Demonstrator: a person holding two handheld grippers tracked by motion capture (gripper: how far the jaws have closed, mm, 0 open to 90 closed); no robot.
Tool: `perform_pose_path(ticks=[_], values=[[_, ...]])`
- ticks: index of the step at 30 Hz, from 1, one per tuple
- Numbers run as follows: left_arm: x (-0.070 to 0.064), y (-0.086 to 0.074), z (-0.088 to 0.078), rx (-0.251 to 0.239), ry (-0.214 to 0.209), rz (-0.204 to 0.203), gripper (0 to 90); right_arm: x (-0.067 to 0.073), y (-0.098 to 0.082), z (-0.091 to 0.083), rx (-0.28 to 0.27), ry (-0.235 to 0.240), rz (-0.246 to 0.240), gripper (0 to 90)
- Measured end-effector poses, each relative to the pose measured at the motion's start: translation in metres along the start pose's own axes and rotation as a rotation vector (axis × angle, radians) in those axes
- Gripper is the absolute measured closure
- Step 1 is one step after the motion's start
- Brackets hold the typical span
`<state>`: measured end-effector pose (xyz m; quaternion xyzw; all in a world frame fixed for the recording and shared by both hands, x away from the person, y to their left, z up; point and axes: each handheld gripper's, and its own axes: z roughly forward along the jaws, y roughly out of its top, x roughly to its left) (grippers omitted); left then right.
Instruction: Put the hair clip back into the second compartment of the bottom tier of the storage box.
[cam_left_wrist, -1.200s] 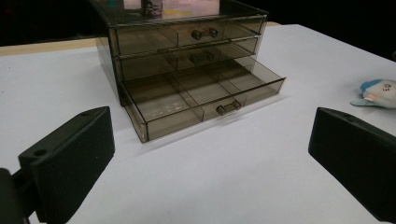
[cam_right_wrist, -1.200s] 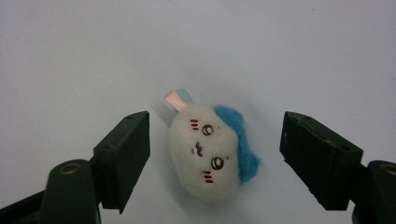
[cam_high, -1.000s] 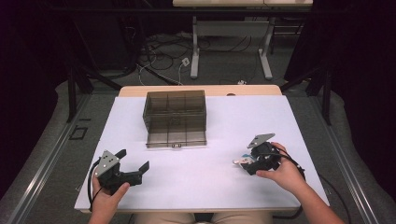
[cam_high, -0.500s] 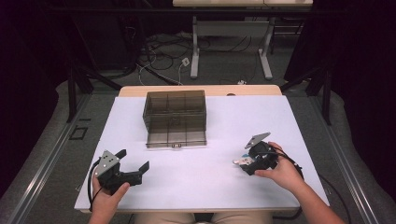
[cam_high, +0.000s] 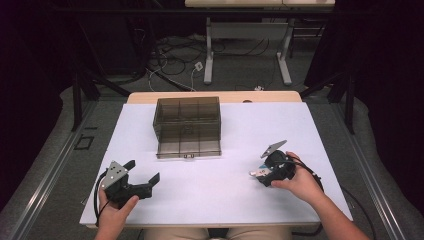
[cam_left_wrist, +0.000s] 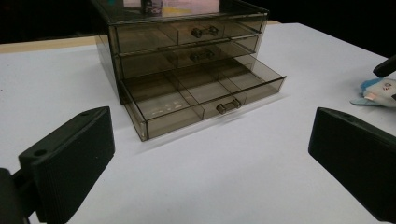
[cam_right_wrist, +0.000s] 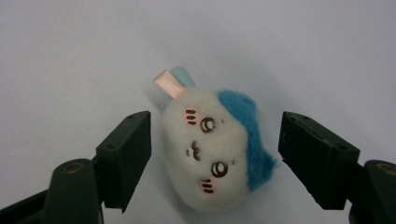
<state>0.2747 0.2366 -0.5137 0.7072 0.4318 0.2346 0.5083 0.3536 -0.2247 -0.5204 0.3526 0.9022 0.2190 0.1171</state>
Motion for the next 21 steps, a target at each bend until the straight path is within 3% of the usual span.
perform_pose_path(ticks=[6, 10, 13, 14, 18, 20, 21], values=[[0.0001, -0.0001, 0.0002, 0.001, 0.0, 0.0, 1.0, -0.0021, 0.0007, 0.0038, 0.016, 0.024, 0.026, 31.0], [0.0001, -0.0001, 0.0002, 0.001, 0.0, -0.001, 1.0, -0.0034, 0.0016, 0.0051, 0.037, 0.03, 0.019, 32.5], [0.0001, -0.0002, 0.0001, 0.003, 0.001, -0.004, 1.0, -0.0013, 0.0015, 0.0064, 0.047, 0.036, 0.045, 33.3], [0.0002, -0.0003, 0.0003, 0.002, 0.0, -0.006, 1.0, -0.0028, 0.0017, 0.0067, 0.048, 0.033, 0.027, 33.7], [0.0004, -0.0003, 0.0002, 0.003, 0.0, -0.006, 1.0, -0.0038, 0.0016, 0.0067, 0.051, 0.033, 0.031, 37.0], [0.0005, -0.0003, 0.0002, 0.003, 0.001, -0.005, 1.0, -0.0035, 0.0015, 0.006, 0.054, 0.036, 0.043, 39.0], [0.0005, -0.0003, 0.0002, 0.003, 0.001, -0.005, 1.0, -0.0019, 0.0012, 0.0052, 0.065, 0.034, 0.071, 40.0]])
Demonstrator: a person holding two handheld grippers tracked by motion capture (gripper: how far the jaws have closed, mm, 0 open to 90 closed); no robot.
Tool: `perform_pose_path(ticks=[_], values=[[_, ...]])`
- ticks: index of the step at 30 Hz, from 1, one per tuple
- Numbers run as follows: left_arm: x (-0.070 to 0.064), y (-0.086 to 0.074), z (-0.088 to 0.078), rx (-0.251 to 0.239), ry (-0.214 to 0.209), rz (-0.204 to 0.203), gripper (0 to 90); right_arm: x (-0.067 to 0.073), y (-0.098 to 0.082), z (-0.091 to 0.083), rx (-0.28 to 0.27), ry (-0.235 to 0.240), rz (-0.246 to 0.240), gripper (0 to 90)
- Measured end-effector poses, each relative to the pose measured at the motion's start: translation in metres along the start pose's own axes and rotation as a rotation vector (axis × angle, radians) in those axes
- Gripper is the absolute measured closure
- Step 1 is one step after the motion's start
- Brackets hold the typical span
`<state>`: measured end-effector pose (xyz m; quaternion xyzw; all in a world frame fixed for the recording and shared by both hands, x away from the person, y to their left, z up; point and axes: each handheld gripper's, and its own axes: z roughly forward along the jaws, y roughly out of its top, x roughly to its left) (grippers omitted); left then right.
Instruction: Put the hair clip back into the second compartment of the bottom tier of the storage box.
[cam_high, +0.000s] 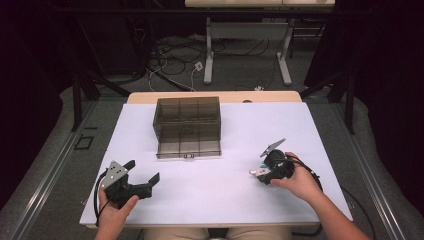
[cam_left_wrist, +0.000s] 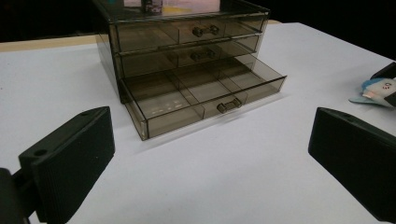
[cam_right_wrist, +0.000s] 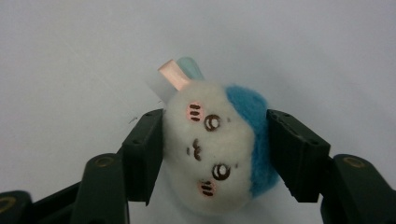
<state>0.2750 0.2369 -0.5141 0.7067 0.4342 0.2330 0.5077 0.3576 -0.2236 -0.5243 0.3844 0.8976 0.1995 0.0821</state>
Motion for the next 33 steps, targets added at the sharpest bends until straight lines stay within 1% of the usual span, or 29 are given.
perform_pose_path(ticks=[1, 3, 4, 6, 9, 11, 16, 17, 18, 19, 20, 21, 22, 23, 24, 26, 27, 28, 29, 31, 32, 33], values=[[0.0, 0.0, 0.0, 0.0, 0.0, 0.0, 1.0, -0.0023, 0.0003, 0.0002, -0.008, -0.004, -0.029, 40.9], [0.0, 0.0, 0.0, 0.0, 0.0, 0.0, 1.0, -0.0021, 0.0003, 0.0, -0.006, -0.006, -0.027, 41.3], [0.0001, 0.0, 0.0, 0.0, 0.0, 0.0, 1.0, -0.0023, 0.0001, 0.0003, -0.01, 0.001, -0.027, 41.7], [0.0006, 0.0001, -0.0001, 0.001, 0.001, 0.007, 1.0, -0.0021, -0.0001, 0.0002, -0.012, 0.0, -0.025, 42.1], [0.0004, 0.0, 0.0001, 0.002, -0.001, 0.002, 1.0, -0.0026, -0.0003, 0.0001, -0.018, 0.012, -0.029, 42.5], [0.0006, -0.0001, 0.0001, 0.005, -0.001, 0.001, 1.1, -0.0028, -0.0004, 0.0002, -0.022, 0.012, -0.035, 42.7], [0.0009, -0.0001, -0.0001, 0.005, 0.002, -0.002, 1.1, -0.002, -0.0006, -0.0005, -0.02, 0.012, -0.028, 43.0], [0.001, -0.0002, -0.0001, 0.004, 0.002, -0.002, 1.1, -0.0019, -0.0007, -0.0003, -0.027, 0.011, -0.029, 43.1], [0.0009, -0.0003, 0.0, 0.003, 0.001, -0.006, 1.1, -0.0003, -0.0008, -0.001, -0.023, 0.017, -0.008, 43.1], [0.0012, -0.0002, 0.0, 0.002, 0.003, -0.005, 1.1, -0.002, -0.0006, -0.0006, -0.037, 0.015, -0.033, 43.1], [0.0012, -0.0002, -0.0001, 0.001, 0.003, -0.006, 1.1, -0.002, -0.0007, -0.0017, -0.032, 0.009, -0.032, 43.1], [0.0018, 0.0, -0.0004, 0.003, 0.003, 0.002, 1.0, -0.0016, -0.0009, -0.0013, -0.045, 0.002, -0.024, 43.1], [0.0018, 0.0, -0.0005, 0.003, 0.003, 0.0, 1.1, -0.0019, -0.0003, -0.0031, -0.029, 0.009, -0.026, 43.1], [0.0018, 0.0, -0.0006, 0.004, 0.003, 0.0, 1.1, -0.0021, -0.0002, -0.0047, -0.02, 0.003, -0.028, 43.1], [0.0018, 0.0, -0.0006, 0.004, 0.003, 0.0, 1.1, -0.002, -0.0007, -0.0042, -0.047, 0.0, -0.027, 43.2], [0.0018, 0.0, -0.0005, 0.004, 0.001, 0.0, 1.2, -0.0017, -0.0007, -0.0053, -0.058, 0.006, -0.023, 43.2], [0.0017, 0.0, -0.0004, 0.003, 0.002, 0.0, 1.3, -0.0008, -0.0004, -0.0065, -0.069, 0.01, -0.013, 43.2], [0.0017, 0.0, -0.0004, 0.005, 0.002, 0.0, 1.3, -0.0008, -0.0004, -0.0065, -0.069, 0.01, -0.013, 43.2], [0.0013, -0.0002, -0.0002, 0.004, 0.0, -0.008, 1.3, -0.0016, -0.0003, -0.007, -0.078, 0.016, -0.028, 43.2], [0.0014, -0.0002, -0.0001, 0.006, -0.001, -0.009, 1.3, -0.0003, 0.0001, -0.0083, -0.09, 0.011, -0.014, 43.3], [0.0013, -0.0002, -0.0001, 0.008, -0.001, -0.009, 1.4, -0.0003, 0.0005, -0.009, -0.094, 0.014, -0.016, 43.3], [0.0012, -0.0002, 0.0, 0.008, -0.001, -0.009, 1.4, 0.0001, 0.0006, -0.0092, -0.108, 0.011, -0.016, 43.3]])
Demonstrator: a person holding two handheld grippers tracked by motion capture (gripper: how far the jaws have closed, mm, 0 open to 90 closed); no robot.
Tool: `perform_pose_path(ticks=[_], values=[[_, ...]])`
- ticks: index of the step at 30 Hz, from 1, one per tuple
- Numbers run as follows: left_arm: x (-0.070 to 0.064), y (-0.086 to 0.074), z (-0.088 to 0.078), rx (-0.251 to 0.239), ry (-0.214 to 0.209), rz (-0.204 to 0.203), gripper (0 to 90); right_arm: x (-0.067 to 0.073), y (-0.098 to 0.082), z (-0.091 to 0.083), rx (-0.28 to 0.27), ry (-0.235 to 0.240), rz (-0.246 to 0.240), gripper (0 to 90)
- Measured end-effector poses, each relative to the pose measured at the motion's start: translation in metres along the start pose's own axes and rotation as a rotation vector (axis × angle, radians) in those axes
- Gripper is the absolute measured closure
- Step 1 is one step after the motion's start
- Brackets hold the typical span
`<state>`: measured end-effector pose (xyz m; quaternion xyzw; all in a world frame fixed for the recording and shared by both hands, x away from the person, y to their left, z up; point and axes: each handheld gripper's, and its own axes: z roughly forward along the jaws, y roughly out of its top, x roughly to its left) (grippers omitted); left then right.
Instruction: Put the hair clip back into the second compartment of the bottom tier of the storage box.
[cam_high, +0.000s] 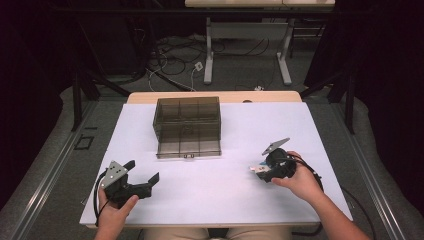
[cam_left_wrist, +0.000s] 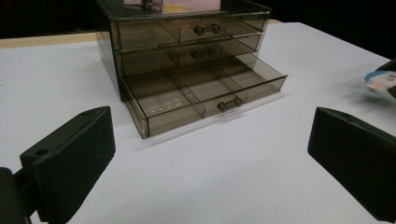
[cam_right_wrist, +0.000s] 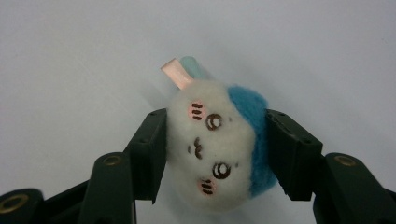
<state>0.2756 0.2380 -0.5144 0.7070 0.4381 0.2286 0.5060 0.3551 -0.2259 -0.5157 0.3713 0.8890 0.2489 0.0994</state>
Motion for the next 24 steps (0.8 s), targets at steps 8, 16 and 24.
perform_pose_path(ticks=[8, 16, 24], values=[[0.0, 0.0, 0.0, -0.003, 0.0, 0.002, 1.4, 0.003, 0.006, -0.006, -0.03, -0.005, -0.014, 43.3], [0.0, 0.0, 0.0, -0.002, 0.001, 0.003, 1.4, 0.007, 0.013, -0.012, -0.084, -0.005, -0.027, 43.3], [0.001, 0.0, 0.0, -0.001, 0.001, 0.01, 1.5, 0.011, 0.021, -0.016, -0.112, -0.003, -0.02, 43.3]])
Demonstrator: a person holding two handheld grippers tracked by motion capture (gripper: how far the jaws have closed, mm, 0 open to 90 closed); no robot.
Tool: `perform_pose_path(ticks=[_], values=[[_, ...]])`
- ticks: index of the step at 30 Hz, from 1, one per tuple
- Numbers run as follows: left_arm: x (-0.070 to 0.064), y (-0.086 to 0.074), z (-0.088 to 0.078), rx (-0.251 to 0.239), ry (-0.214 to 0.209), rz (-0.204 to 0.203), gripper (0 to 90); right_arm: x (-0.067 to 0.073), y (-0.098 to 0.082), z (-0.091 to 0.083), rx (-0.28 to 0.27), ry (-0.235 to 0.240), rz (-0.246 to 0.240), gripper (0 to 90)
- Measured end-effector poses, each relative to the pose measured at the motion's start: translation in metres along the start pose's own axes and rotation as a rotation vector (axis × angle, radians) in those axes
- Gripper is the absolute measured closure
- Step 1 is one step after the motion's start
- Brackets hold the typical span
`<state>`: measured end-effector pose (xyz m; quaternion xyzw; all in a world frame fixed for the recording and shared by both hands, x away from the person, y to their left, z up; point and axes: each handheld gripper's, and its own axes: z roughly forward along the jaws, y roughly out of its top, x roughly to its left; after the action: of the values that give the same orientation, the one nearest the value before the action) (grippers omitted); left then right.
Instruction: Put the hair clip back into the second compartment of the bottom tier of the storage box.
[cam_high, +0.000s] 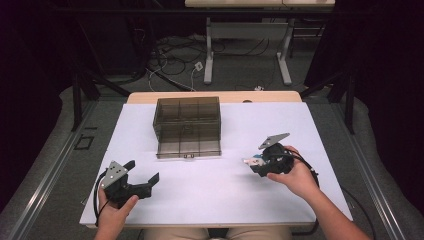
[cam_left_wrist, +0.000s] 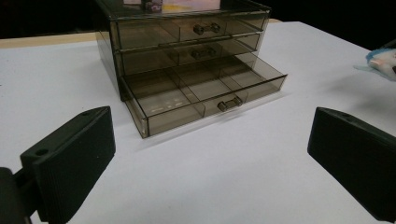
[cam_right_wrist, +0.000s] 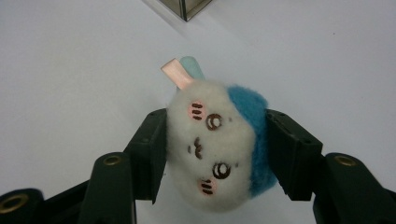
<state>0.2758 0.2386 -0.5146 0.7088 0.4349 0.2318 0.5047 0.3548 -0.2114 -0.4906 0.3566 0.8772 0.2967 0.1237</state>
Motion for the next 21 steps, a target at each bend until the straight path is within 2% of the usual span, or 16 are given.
perform_pose_path(ticks=[4, 8, 9, 15, 16, 21], values=[[0.0, 0.0, 0.0, 0.001, -0.001, 0.0, 1.5, 0.001, 0.005, -0.001, -0.023, -0.001, -0.01, 43.3], [0.0, 0.0, 0.0, -0.001, 0.0, -0.005, 1.5, 0.002, 0.01, -0.003, -0.022, 0.004, -0.012, 43.3], [0.0, 0.0, 0.0, -0.002, -0.002, -0.008, 1.6, 0.002, 0.01, -0.002, -0.041, 0.001, -0.012, 43.3], [0.0, 0.0, 0.0, 0.001, 0.0, 0.0, 1.5, 0.003, 0.017, -0.004, -0.058, 0.007, -0.019, 43.3], [0.0, 0.0, 0.0, 0.0, 0.0, 0.0, 1.6, 0.003, 0.019, -0.005, -0.047, 0.007, -0.02, 43.3], [0.0, 0.0, 0.0, -0.001, -0.002, -0.011, 1.6, 0.005, 0.024, -0.005, -0.065, 0.007, -0.024, 43.3]])
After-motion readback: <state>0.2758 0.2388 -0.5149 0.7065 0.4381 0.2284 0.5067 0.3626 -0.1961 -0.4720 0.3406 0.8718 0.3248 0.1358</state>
